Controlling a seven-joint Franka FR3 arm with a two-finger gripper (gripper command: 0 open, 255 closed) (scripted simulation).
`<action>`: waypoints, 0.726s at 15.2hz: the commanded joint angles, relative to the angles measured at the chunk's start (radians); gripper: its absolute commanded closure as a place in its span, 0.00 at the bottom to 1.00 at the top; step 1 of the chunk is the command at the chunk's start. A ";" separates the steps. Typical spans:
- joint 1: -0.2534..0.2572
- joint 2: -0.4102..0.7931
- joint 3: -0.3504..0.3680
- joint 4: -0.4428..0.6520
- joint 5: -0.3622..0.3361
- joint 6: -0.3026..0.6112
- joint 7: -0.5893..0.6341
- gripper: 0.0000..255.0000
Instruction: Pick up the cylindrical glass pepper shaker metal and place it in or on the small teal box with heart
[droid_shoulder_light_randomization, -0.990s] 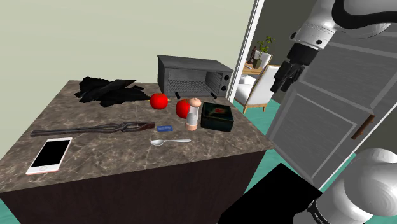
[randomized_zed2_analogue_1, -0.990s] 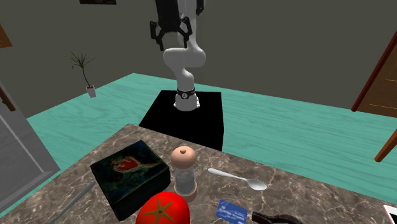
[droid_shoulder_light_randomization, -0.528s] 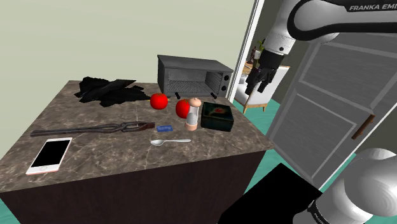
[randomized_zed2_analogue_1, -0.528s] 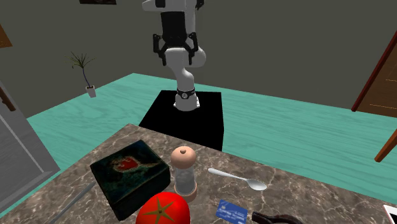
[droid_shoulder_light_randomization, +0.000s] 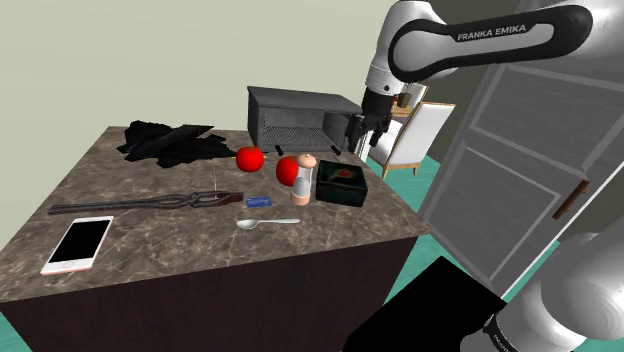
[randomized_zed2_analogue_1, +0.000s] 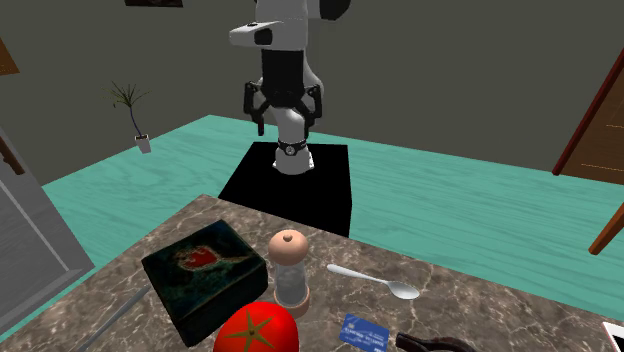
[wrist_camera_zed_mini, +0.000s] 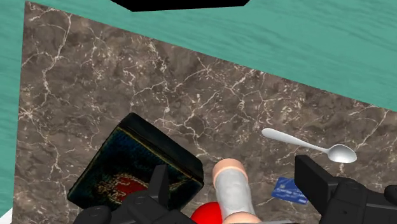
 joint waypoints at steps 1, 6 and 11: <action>0.001 0.088 0.019 0.064 -0.033 0.016 0.033 0.00; 0.015 0.297 0.047 0.232 -0.127 0.028 0.110 0.00; 0.052 0.516 0.049 0.443 -0.223 0.000 0.173 0.00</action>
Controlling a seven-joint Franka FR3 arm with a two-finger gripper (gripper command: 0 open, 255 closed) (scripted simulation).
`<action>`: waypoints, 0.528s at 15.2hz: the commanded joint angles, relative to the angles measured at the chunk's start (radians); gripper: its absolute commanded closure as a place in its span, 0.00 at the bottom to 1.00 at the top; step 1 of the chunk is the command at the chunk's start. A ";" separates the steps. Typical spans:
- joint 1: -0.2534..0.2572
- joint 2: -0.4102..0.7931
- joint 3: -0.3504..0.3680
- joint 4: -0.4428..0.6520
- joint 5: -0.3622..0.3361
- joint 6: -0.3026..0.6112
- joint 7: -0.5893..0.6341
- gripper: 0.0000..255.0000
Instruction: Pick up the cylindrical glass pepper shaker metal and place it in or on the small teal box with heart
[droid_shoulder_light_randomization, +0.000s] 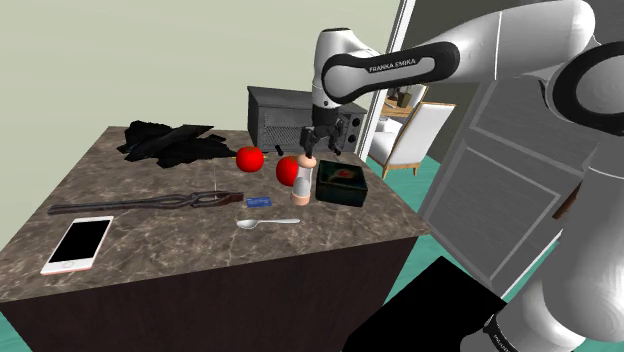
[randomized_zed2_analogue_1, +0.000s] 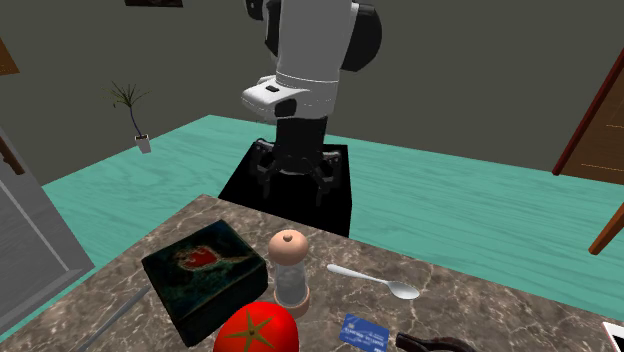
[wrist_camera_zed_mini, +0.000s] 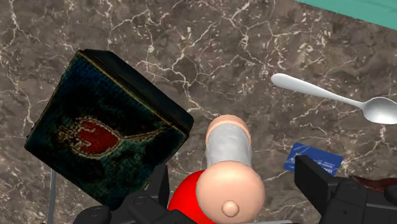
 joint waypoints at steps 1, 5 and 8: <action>0.017 0.092 -0.004 0.099 -0.037 -0.021 0.019 0.00; 0.029 0.158 -0.011 0.148 -0.061 -0.013 0.031 0.00; 0.026 0.168 -0.014 0.123 -0.066 0.022 0.034 0.00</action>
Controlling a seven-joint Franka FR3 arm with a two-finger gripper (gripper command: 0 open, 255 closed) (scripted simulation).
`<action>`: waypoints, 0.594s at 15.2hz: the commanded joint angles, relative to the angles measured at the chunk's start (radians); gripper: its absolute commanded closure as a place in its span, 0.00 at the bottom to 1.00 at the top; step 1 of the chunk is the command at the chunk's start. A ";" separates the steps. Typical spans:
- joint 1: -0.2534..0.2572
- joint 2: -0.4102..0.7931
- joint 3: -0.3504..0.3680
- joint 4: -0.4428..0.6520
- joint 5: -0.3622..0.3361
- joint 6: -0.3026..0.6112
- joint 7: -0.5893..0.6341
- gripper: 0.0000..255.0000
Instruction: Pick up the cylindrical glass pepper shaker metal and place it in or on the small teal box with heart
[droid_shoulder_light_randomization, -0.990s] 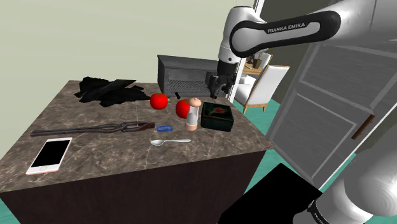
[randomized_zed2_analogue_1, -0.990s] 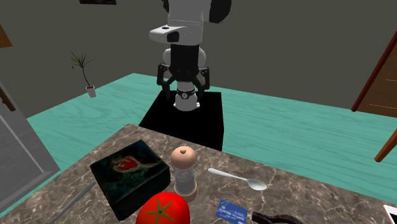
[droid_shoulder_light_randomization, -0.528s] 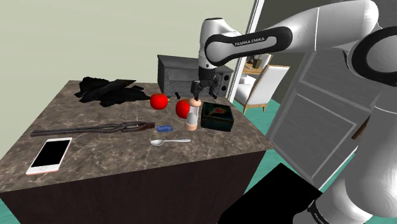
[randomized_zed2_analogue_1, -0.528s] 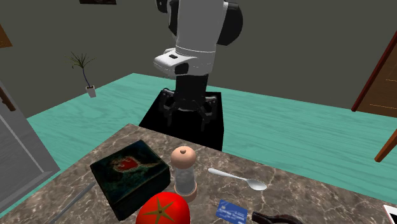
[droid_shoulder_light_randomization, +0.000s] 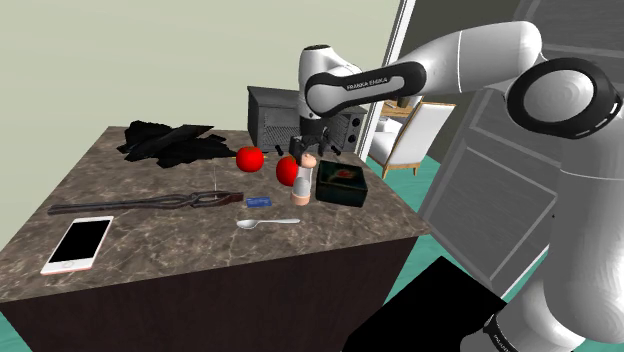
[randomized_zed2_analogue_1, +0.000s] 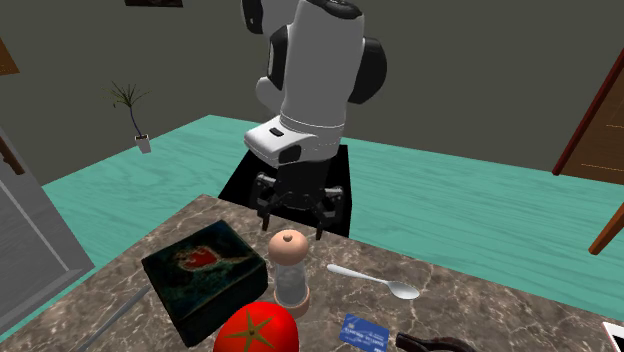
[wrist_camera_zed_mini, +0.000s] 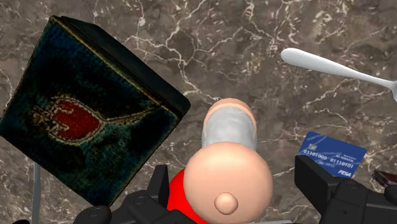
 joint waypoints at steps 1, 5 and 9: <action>-0.003 0.008 -0.003 -0.013 -0.003 0.022 0.001 0.00; -0.005 0.015 -0.004 -0.025 -0.006 0.040 0.003 0.00; -0.005 0.015 -0.004 -0.025 -0.006 0.040 0.003 0.00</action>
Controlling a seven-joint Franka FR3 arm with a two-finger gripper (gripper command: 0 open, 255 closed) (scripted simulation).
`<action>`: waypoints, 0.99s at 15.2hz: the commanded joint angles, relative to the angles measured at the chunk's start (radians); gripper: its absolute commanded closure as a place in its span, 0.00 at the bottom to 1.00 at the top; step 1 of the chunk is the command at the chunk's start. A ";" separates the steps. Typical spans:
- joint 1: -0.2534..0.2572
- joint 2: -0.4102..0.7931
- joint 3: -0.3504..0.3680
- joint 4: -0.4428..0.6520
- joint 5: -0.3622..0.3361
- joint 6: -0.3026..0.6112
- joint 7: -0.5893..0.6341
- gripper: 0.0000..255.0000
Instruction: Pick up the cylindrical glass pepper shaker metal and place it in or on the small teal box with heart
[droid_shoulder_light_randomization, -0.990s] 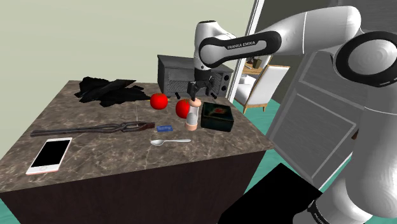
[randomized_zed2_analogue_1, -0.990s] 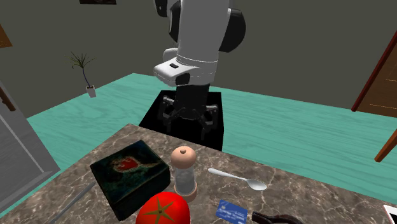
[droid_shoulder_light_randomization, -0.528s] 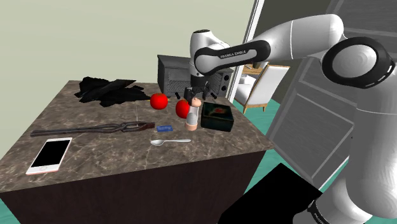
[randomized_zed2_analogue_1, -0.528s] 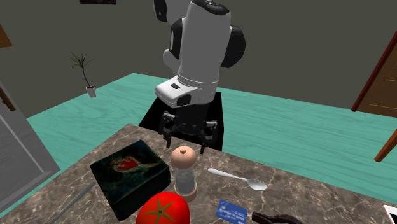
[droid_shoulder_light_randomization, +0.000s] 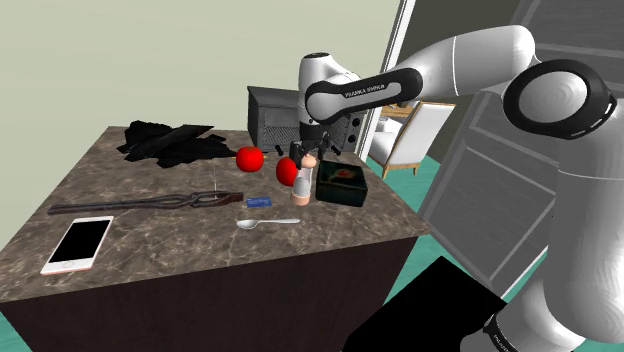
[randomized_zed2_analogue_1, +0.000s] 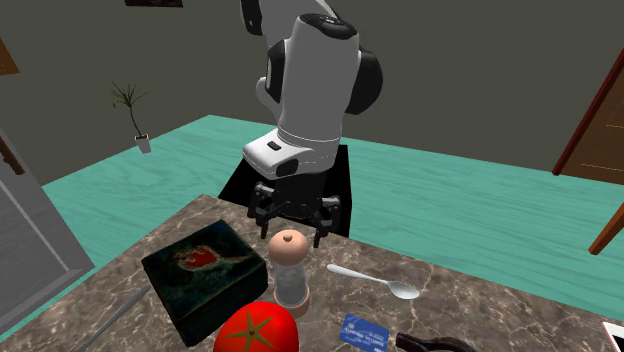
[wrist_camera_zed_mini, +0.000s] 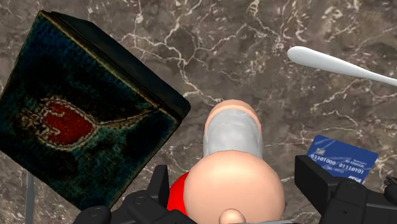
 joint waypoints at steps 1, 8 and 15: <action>0.000 0.000 0.000 0.000 0.000 0.000 0.000 0.00; 0.000 0.000 0.000 0.000 0.000 0.000 0.000 1.00; 0.000 -0.015 0.003 0.031 0.007 -0.045 -0.011 1.00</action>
